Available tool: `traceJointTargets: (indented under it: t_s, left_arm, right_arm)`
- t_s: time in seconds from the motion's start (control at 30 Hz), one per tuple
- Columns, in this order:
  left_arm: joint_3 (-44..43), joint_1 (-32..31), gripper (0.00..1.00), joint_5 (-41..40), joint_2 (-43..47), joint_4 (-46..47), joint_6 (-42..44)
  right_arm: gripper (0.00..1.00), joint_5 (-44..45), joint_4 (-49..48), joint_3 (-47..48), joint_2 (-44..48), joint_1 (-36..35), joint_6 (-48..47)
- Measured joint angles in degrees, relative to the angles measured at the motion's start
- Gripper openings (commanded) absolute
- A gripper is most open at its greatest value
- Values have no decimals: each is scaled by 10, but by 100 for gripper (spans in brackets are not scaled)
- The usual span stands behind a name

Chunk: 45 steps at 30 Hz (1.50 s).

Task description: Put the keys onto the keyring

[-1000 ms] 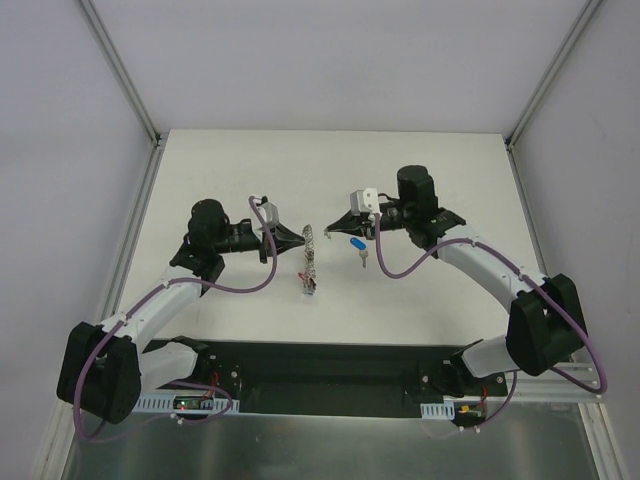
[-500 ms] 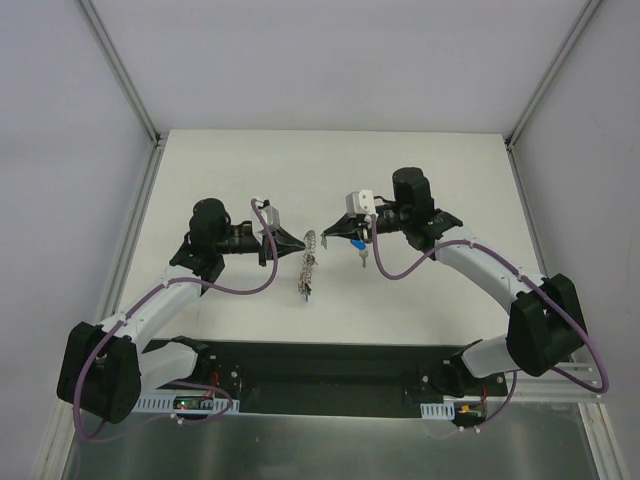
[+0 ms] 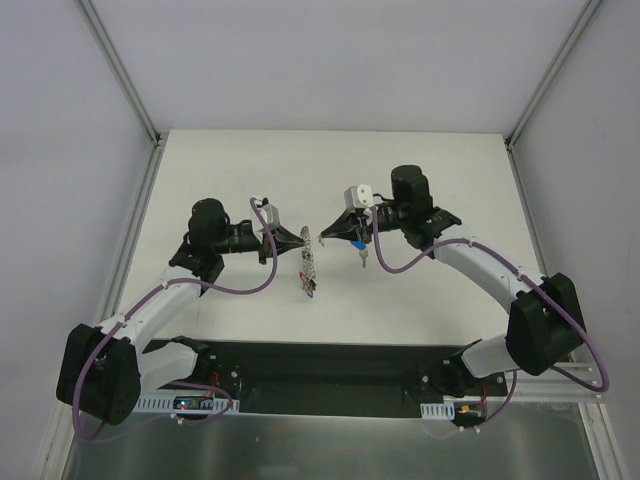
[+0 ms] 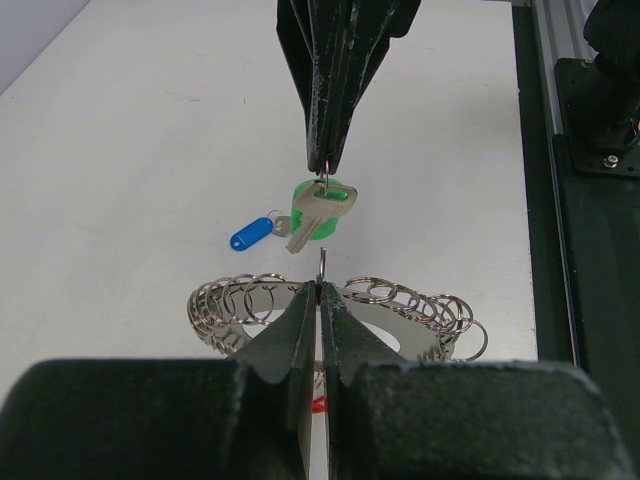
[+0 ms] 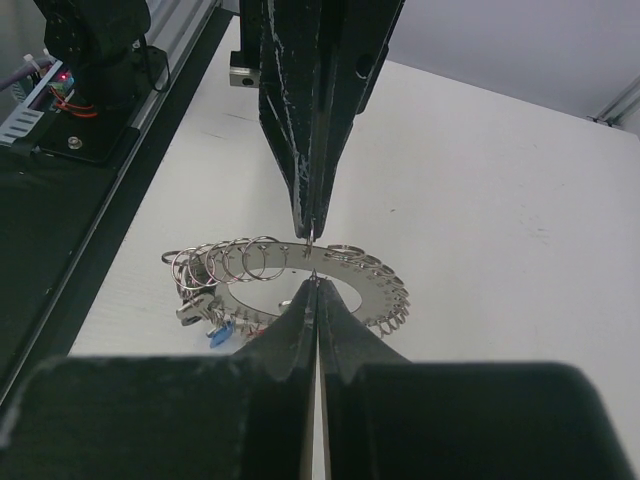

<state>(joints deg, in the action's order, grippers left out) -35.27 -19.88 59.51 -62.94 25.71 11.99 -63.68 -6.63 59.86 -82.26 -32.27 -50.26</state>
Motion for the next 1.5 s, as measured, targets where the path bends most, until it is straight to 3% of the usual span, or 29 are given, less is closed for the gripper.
traceJointTargets:
  t_s: [1.5]
  left_arm:
    - [0, 0, 0, 5, -8, 66, -56]
  right_arm:
    - [1, 0, -12, 7, -18, -9, 27]
